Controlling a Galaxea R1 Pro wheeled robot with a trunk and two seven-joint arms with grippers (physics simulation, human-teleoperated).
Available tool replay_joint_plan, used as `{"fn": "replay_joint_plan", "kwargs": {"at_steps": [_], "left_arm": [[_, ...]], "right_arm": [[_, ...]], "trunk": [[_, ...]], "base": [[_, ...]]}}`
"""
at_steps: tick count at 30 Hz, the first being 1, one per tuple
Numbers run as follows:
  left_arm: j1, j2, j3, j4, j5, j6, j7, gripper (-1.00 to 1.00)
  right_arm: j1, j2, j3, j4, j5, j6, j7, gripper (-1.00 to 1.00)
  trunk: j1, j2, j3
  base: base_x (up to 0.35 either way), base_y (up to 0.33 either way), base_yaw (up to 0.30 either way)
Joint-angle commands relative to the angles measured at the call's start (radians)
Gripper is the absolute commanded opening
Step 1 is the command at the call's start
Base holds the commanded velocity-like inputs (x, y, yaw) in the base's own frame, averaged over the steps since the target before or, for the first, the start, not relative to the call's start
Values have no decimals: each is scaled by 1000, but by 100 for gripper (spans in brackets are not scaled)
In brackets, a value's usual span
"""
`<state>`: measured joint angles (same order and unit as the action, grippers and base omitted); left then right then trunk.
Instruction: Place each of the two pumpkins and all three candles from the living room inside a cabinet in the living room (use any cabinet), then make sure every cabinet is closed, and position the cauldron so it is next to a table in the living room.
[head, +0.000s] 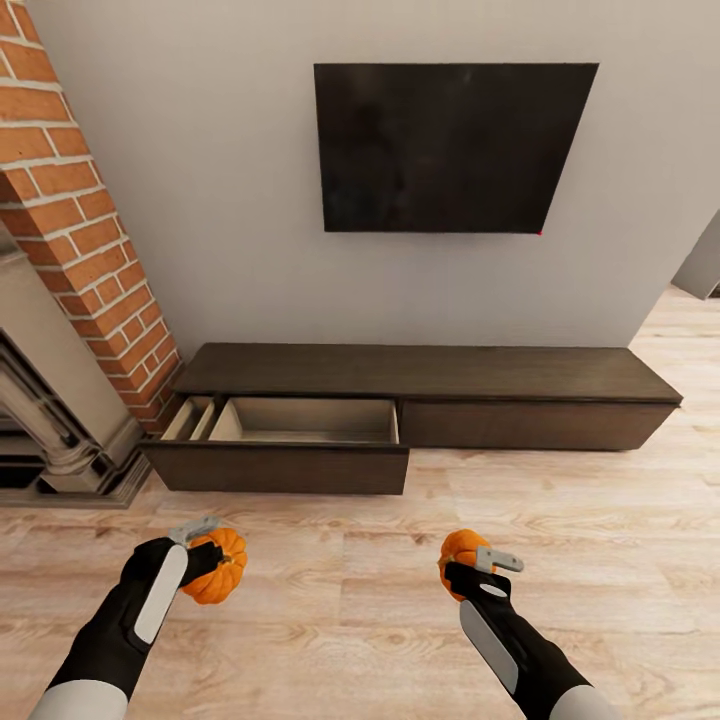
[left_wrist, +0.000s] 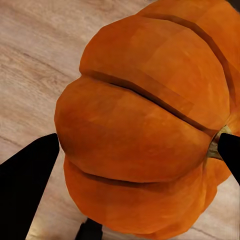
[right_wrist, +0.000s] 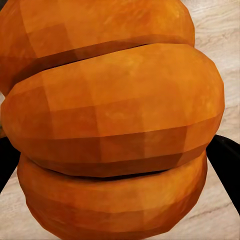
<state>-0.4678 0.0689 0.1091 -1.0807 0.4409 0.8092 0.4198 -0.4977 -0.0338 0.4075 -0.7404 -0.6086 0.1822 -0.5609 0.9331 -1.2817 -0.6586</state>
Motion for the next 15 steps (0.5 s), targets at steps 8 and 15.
{"fn": "replay_joint_plan", "kwargs": {"at_steps": [8,15], "left_arm": [[0,1,1,-8,13,17,4,-100],[0,5,1,-8,14,20,1,-100]], "right_arm": [[-1,-2,7,-2,-3,4,-8,-100],[-1,-2,7,-12,-3,10,30,-100]], "trunk": [[0,-1,-1],[0,-1,-1]], "base": [[28,16,0],[228,203,0]]}}
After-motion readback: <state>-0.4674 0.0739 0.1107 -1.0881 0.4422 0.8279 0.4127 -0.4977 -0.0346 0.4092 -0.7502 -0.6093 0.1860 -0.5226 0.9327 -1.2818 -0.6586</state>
